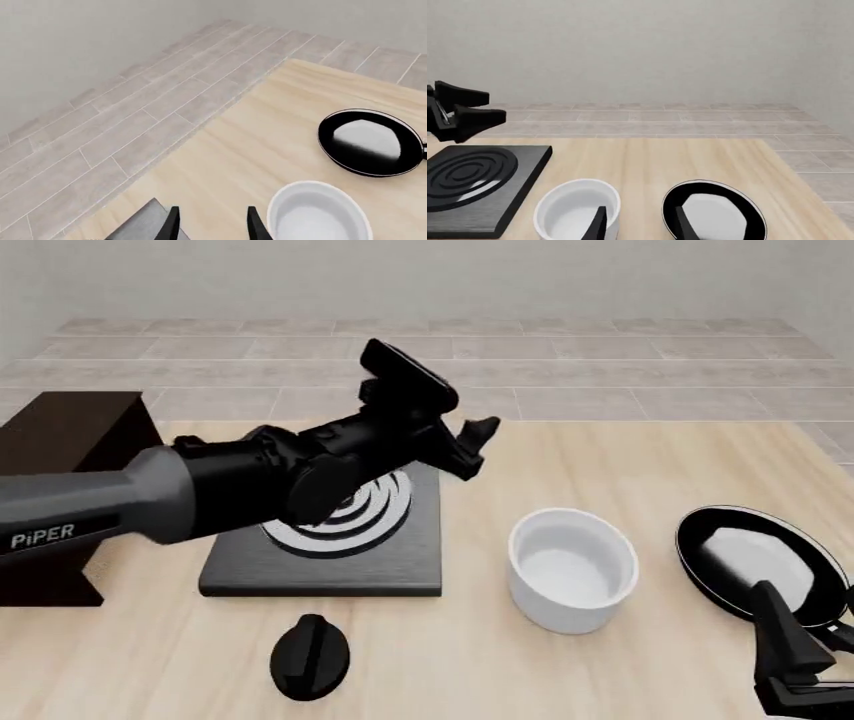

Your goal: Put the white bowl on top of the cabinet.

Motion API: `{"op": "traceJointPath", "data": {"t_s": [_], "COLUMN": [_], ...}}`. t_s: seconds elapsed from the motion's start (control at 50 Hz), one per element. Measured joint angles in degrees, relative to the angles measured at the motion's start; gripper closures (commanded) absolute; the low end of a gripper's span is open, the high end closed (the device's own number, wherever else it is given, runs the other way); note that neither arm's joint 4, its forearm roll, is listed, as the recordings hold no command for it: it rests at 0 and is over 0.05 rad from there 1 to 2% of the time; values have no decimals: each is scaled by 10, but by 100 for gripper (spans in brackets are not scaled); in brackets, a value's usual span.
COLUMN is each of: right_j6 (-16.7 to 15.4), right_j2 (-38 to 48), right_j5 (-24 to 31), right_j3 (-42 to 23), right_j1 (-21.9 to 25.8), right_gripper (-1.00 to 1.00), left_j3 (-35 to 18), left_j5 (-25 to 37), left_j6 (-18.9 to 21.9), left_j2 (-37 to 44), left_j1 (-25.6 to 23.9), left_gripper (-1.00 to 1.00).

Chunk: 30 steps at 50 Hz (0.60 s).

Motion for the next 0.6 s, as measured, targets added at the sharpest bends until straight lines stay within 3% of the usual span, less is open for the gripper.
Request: {"op": "traceJointPath", "data": {"t_s": [0.3, 0.6], "right_j6": [0, 0], "right_j2": [0, 0], "right_j5": [0, 0], "right_j3": [0, 0], "right_j1": [0, 0], "right_gripper": [-100, -100], "left_j3": [-141, -273], "left_j5": [120, 247], "left_j6": [-56, -73], "left_j2": [89, 188], "left_j1": [-2, -7], "left_gripper": [-100, -100]}}
